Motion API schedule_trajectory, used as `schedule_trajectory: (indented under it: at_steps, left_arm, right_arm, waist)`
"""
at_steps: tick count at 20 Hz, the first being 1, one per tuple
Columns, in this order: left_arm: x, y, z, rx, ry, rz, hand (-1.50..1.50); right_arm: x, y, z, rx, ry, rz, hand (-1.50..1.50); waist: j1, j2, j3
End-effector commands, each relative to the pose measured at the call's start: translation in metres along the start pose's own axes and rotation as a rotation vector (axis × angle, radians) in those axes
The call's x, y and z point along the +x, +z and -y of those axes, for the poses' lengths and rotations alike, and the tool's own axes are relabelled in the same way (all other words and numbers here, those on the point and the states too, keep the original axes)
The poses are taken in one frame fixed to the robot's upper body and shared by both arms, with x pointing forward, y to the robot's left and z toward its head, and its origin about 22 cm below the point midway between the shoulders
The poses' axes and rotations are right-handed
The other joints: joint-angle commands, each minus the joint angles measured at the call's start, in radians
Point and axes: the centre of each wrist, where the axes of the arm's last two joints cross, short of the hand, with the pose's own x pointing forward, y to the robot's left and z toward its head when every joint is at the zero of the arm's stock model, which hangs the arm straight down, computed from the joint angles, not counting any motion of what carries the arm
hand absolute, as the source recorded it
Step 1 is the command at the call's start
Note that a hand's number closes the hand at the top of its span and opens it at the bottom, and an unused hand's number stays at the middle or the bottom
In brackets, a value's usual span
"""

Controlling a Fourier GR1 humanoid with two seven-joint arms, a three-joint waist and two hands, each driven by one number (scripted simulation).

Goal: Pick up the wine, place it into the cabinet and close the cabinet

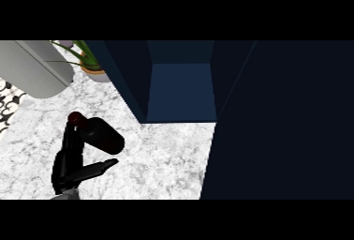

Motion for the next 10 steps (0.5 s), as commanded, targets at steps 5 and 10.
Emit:
schedule_trajectory:
  at_steps: [5, 10]
  left_arm:
    - [-0.015, -0.015, 0.017, -0.052, 0.047, -0.019, -1.50]
    - [-0.016, -0.031, 0.021, -0.050, 0.046, 0.024, -1.50]
  right_arm:
    - [0.037, 0.031, 0.009, -0.025, 0.006, 0.096, -1.50]
    - [0.027, 0.021, 0.006, -0.031, 0.008, 0.101, -1.50]
  waist:
    - [-0.003, 0.000, 0.000]
    - [0.003, 0.002, 0.001]
